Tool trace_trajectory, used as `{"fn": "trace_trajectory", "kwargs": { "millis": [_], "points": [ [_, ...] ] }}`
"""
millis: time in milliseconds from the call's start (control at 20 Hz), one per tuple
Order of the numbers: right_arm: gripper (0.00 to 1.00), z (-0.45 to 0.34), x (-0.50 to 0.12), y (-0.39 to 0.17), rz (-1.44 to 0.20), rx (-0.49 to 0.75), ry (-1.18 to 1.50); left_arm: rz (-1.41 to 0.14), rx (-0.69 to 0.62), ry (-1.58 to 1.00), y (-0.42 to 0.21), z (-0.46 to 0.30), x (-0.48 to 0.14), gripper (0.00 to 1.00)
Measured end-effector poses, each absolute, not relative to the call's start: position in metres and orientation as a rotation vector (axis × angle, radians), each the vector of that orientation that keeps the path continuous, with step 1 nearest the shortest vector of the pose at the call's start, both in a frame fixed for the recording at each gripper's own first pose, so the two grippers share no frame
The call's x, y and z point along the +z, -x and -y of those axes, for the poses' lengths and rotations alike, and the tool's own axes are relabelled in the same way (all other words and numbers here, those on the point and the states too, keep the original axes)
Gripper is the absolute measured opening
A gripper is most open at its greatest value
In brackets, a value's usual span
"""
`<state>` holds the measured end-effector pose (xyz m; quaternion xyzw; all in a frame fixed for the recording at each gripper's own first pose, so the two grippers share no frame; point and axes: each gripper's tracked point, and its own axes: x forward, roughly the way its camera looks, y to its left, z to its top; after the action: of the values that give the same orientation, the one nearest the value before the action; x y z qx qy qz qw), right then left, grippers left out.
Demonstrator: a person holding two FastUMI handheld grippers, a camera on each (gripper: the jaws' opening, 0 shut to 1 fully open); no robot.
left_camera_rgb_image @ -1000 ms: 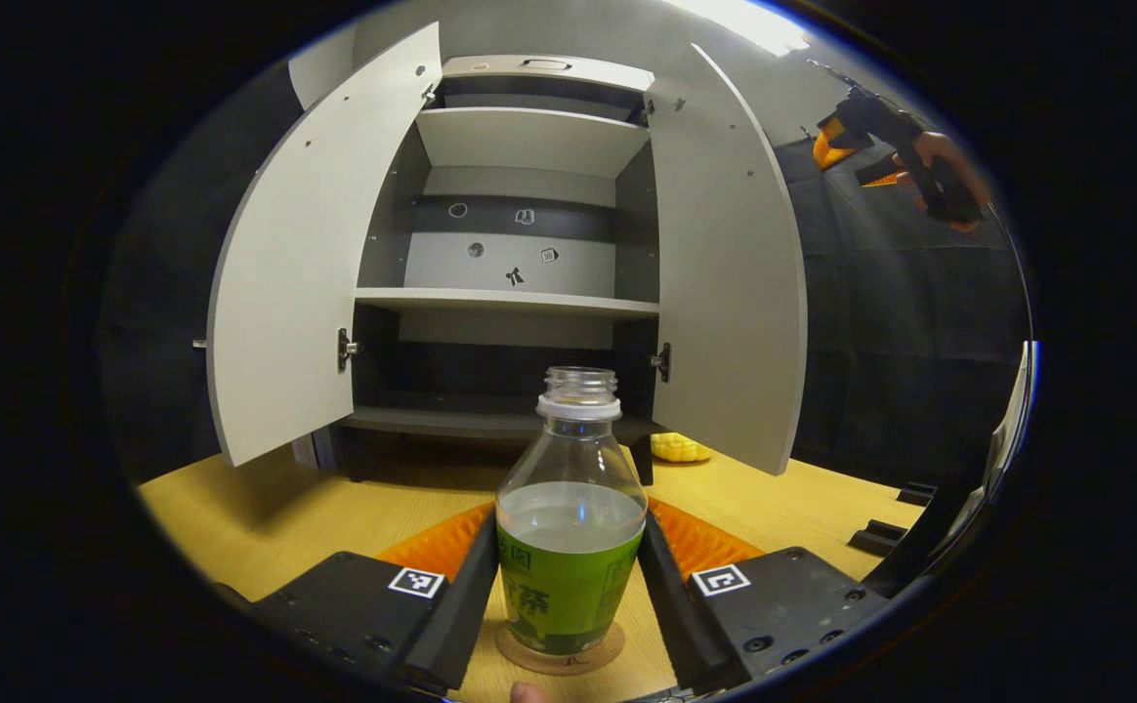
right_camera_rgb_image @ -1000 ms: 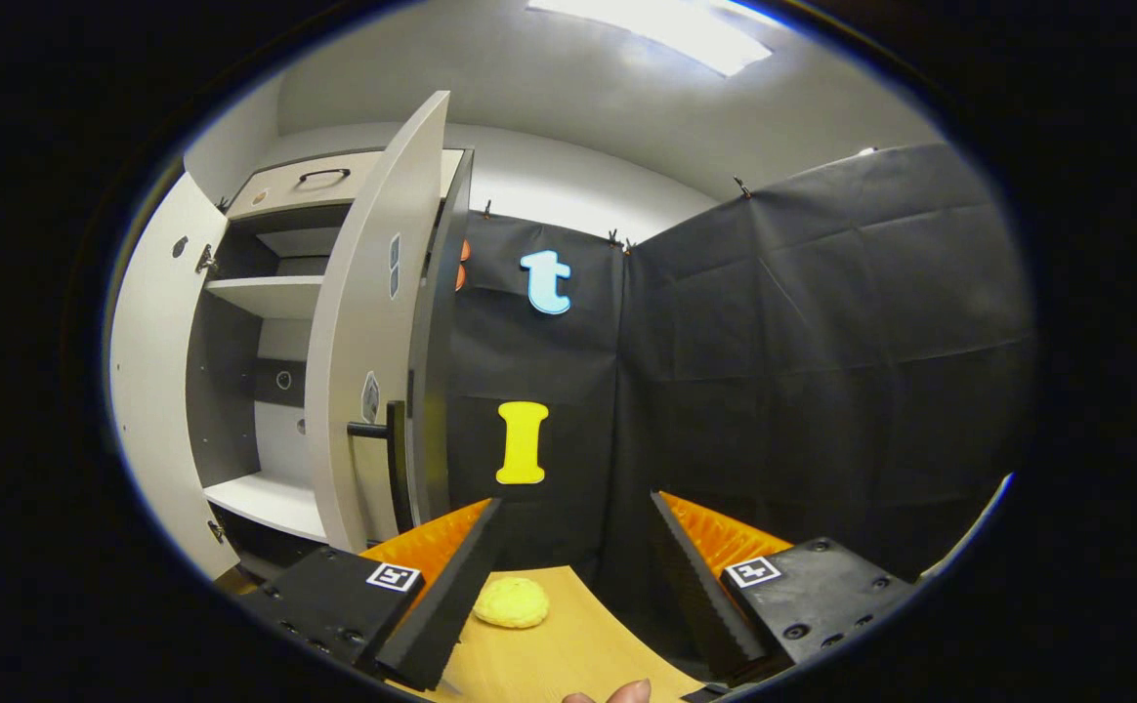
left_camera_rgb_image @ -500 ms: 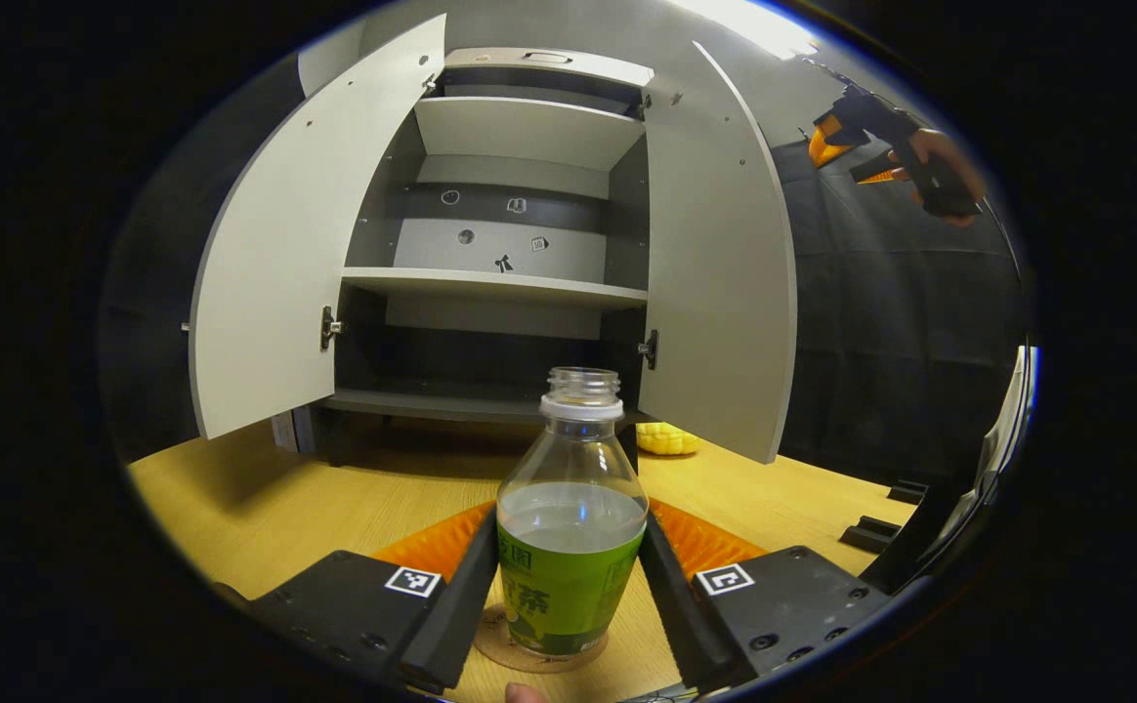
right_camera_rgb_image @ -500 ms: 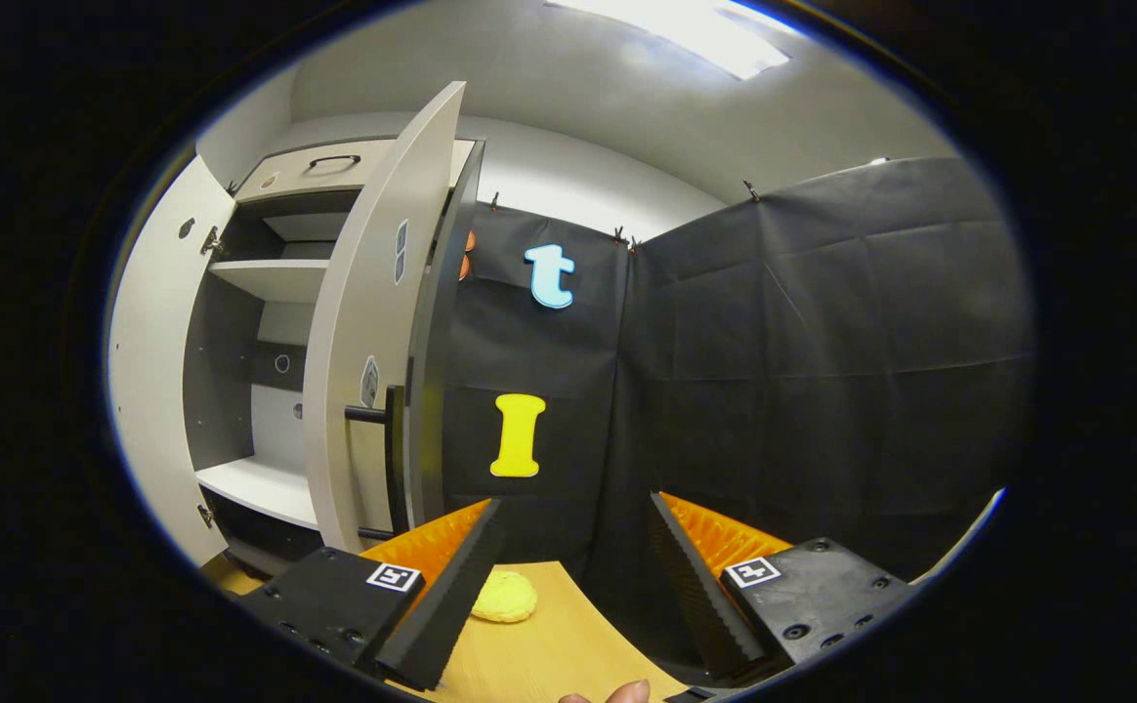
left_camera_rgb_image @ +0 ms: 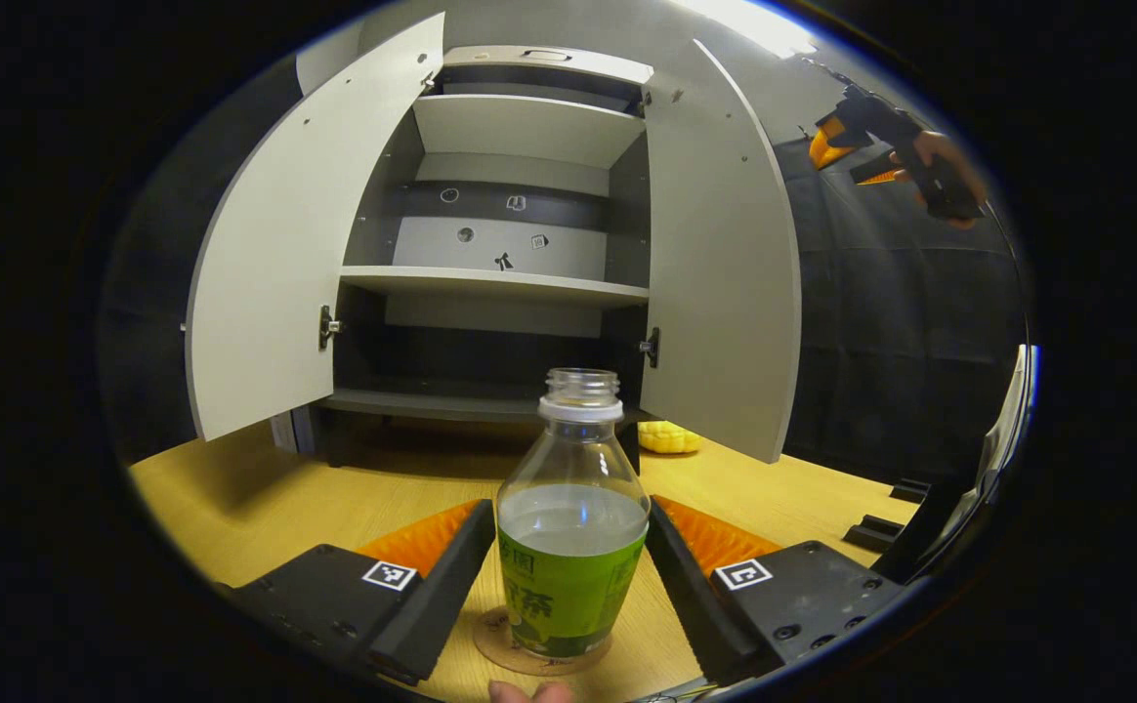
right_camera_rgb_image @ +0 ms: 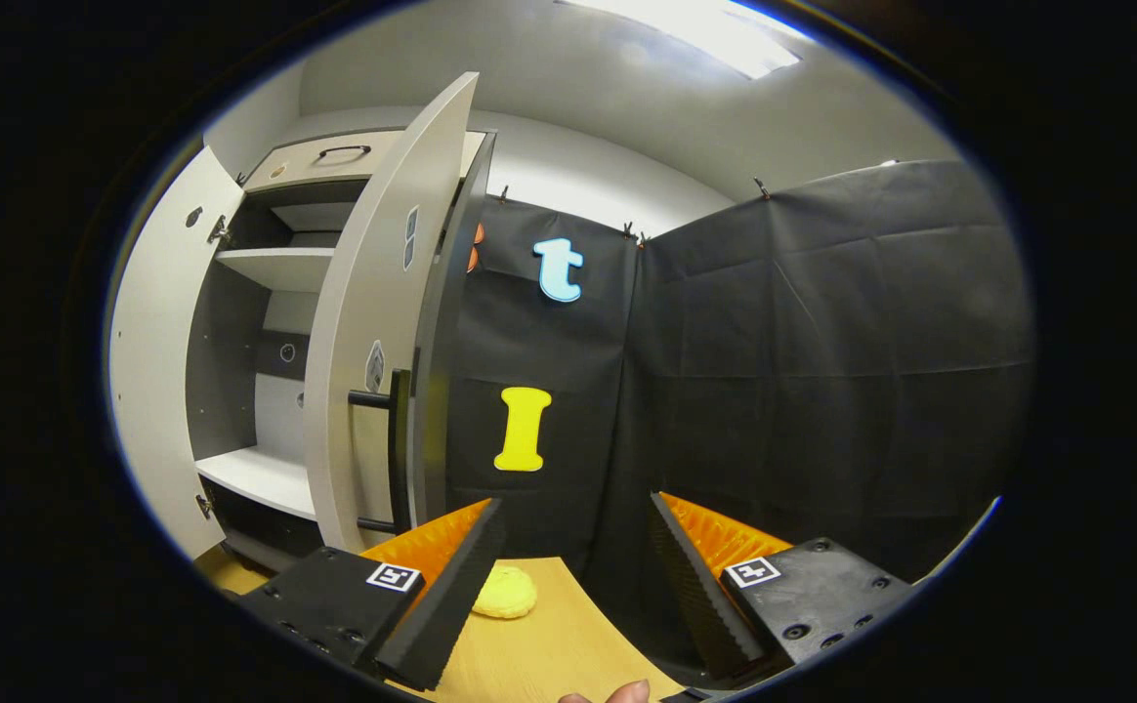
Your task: Grasp the bottle in the cabinet with the left hand and place it on the coaster, then close the right door with the right hand and the left door with the left hand.
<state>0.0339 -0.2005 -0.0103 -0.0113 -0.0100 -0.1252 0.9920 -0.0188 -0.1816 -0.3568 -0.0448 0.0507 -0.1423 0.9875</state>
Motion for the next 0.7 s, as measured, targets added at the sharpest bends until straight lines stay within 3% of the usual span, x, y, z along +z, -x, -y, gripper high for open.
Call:
{"fn": "trace_trajectory", "kwargs": {
  "millis": [350,700],
  "points": [
    [0.97,0.193,-0.022,-0.040,-0.006,-0.234,0.032,-0.143,-0.295,0.071,0.051,0.172,-0.361,0.95],
    [0.97,0.178,-0.018,-0.057,0.002,-0.161,0.017,-0.132,-0.196,0.066,0.080,0.113,-0.291,0.95]
  ]
}}
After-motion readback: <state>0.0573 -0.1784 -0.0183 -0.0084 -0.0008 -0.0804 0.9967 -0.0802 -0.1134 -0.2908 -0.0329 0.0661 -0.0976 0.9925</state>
